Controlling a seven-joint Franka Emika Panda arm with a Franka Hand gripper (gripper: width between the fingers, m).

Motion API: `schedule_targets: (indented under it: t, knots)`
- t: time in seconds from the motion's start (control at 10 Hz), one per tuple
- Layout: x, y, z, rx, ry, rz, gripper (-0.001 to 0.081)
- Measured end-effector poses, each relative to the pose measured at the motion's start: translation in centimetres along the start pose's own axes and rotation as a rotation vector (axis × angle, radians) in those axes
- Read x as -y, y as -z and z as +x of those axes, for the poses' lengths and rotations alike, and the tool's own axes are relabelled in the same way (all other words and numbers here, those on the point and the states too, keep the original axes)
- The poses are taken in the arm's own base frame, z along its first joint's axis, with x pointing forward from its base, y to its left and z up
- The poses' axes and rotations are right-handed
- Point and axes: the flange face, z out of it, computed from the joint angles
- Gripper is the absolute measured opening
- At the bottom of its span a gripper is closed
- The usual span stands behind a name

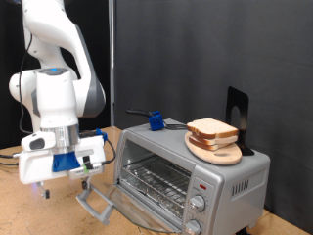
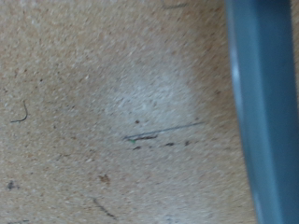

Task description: Make a piece of toast with the oven

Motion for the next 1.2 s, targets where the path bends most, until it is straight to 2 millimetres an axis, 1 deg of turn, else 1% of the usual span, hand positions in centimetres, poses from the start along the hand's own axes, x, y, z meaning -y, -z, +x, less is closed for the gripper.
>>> schedule_targets:
  t: [0.5,0.7,0.8,1.0,1.1,1.2]
  knots:
    - [0.4,-5.7,1.1,-0.040,-0.064,-0.041,0.0809]
    - [2.4,-7.4,-0.1,-0.011,-0.049,-0.029,0.0809]
    - [3.0,-7.8,-0.5,0.003,-0.032,-0.016,0.0809]
    - [3.5,-7.7,-1.1,0.040,0.005,0.025,0.0809]
    - [3.7,-7.1,-1.2,0.075,0.016,0.050,0.0809]
    - [3.9,-6.0,-1.1,0.112,0.026,0.078,0.0809]
